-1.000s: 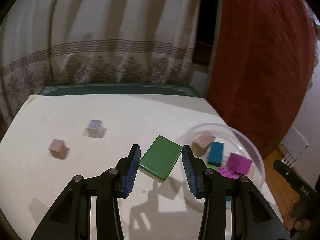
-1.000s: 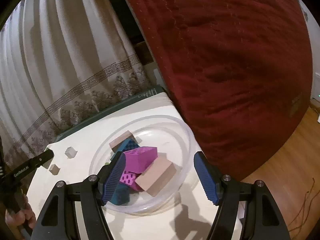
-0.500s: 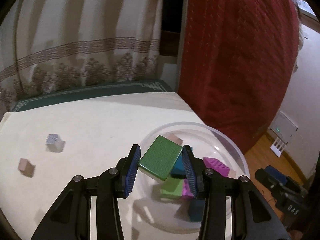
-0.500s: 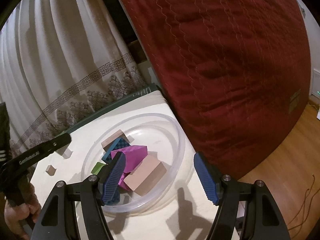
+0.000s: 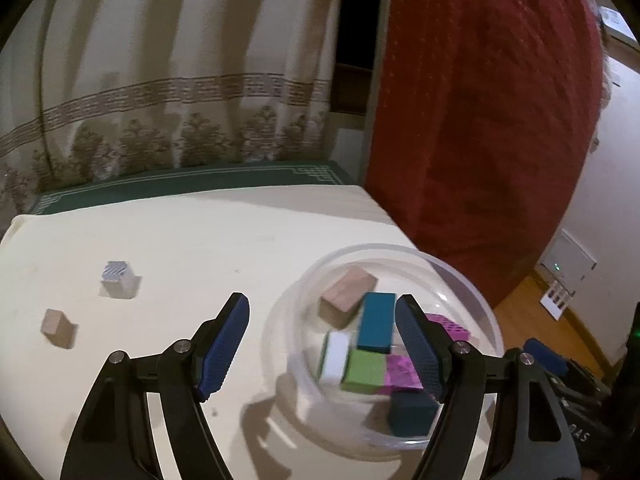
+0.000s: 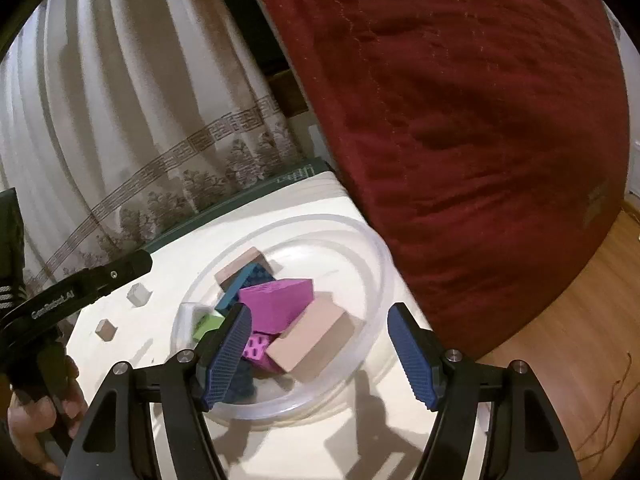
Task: Organize rigid objects
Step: 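Withdraw both tools from the bowl and move the left tool toward the tan cube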
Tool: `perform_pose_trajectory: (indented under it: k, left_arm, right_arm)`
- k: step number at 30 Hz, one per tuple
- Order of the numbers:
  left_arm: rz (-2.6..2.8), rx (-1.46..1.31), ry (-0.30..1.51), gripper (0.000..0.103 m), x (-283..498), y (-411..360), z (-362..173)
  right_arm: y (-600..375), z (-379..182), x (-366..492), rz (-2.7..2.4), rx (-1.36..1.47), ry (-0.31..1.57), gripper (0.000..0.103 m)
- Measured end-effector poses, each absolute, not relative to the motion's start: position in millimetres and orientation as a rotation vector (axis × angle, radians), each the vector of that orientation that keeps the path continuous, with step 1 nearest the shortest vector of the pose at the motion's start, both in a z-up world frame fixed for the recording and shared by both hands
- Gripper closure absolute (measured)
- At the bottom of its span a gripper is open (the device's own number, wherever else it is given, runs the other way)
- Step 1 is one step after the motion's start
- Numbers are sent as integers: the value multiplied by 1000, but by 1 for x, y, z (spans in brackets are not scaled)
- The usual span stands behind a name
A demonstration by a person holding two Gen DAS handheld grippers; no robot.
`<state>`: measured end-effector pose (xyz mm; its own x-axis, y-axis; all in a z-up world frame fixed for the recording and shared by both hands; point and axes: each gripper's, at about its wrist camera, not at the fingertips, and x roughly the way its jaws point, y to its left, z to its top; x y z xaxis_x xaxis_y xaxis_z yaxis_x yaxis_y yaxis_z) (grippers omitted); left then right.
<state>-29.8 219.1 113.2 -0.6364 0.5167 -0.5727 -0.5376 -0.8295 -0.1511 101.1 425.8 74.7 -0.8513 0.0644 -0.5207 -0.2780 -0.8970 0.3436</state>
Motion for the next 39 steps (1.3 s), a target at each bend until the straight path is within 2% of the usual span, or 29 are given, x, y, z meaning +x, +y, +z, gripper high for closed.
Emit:
perform_pose_trajectory:
  k: [13,31,35,39]
  left_arm:
    - [2488,-861,56,27,-31,185,107]
    - [2600,-947,-14,25,-49,128,93]
    - [2639,-982,-41,24,-57,110,85]
    - [2677,-1015,-74,24,-65,91,80]
  right_arm:
    - [397,78,94,2846,-800,569,28]
    - [359,82,78,2931,-850,498,23]
    - [349,83,74,2957,-861,479,21]
    - [339,84,70,2977,-873,461,13]
